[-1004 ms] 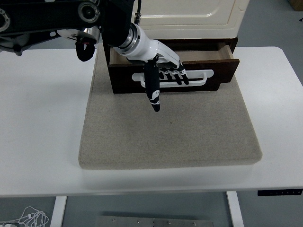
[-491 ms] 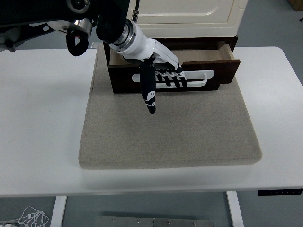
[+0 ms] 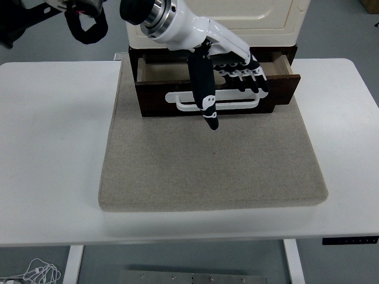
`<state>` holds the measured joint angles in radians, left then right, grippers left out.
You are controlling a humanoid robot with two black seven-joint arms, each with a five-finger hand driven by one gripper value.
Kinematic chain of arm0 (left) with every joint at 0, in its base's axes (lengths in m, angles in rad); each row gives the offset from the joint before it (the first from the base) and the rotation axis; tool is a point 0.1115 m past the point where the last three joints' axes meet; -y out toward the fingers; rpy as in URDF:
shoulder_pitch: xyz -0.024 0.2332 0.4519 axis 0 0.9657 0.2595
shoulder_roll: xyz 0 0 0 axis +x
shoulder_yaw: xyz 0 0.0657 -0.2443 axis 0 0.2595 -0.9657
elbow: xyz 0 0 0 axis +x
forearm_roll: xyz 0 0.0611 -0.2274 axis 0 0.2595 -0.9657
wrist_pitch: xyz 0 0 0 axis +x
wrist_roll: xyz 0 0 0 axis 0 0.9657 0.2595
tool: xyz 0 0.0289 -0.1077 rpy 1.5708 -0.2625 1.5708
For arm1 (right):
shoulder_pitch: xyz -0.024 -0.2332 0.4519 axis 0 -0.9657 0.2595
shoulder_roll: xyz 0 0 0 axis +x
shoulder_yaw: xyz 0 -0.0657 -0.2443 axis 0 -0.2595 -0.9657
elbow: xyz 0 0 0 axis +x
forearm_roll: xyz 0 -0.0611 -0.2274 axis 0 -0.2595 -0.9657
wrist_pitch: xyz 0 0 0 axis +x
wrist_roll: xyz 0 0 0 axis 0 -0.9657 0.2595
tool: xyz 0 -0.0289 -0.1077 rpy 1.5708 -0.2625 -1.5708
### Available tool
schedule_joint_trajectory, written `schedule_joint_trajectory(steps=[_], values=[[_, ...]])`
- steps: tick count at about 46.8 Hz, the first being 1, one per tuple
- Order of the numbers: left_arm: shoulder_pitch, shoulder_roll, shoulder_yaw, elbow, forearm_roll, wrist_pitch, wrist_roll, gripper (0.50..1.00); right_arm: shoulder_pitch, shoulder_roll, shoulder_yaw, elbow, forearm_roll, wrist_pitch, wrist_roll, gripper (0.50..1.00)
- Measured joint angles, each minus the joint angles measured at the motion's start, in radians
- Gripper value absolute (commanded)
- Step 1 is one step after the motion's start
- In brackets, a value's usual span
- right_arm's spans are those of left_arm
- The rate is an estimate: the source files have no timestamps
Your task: Open the drawer under the combination cabinet
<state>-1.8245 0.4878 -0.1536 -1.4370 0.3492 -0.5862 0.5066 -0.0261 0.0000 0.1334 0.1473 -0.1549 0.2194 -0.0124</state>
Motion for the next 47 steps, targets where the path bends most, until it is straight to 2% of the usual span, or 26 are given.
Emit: schedule_joint_trajectory(steps=[9, 14, 24, 27, 32, 36, 43, 47], values=[[0.007, -0.003, -0.163, 0.070, 0.001, 0.009, -0.062, 1.000, 0.000, 0.000, 0.000, 0.000, 0.000, 0.000, 0.000, 0.926], [0.001, -0.012, -0.285, 0.159, 0.003, 0.014, -0.135, 1.000, 0.000, 0.000, 0.000, 0.000, 0.000, 0.000, 0.000, 0.926], [-0.016, -0.010, -0.447, 0.348, 0.004, 0.020, -0.262, 1.000, 0.000, 0.000, 0.000, 0.000, 0.000, 0.000, 0.000, 0.926], [-0.015, -0.007, -0.515, 0.417, 0.010, 0.051, -0.286, 1.000, 0.000, 0.000, 0.000, 0.000, 0.000, 0.000, 0.000, 0.926], [-0.014, -0.005, -0.600, 0.522, 0.011, 0.180, -0.310, 1.000, 0.000, 0.000, 0.000, 0.000, 0.000, 0.000, 0.000, 0.926], [-0.013, 0.007, -0.631, 0.588, 0.002, 0.262, -0.340, 1.000, 0.000, 0.000, 0.000, 0.000, 0.000, 0.000, 0.000, 0.926], [0.013, 0.082, -0.656, 0.677, -0.014, 0.325, -0.383, 1.000, 0.000, 0.000, 0.000, 0.000, 0.000, 0.000, 0.000, 0.926], [0.040, 0.098, -0.665, 0.738, -0.085, 0.354, -0.392, 1.000, 0.000, 0.000, 0.000, 0.000, 0.000, 0.000, 0.000, 0.926]])
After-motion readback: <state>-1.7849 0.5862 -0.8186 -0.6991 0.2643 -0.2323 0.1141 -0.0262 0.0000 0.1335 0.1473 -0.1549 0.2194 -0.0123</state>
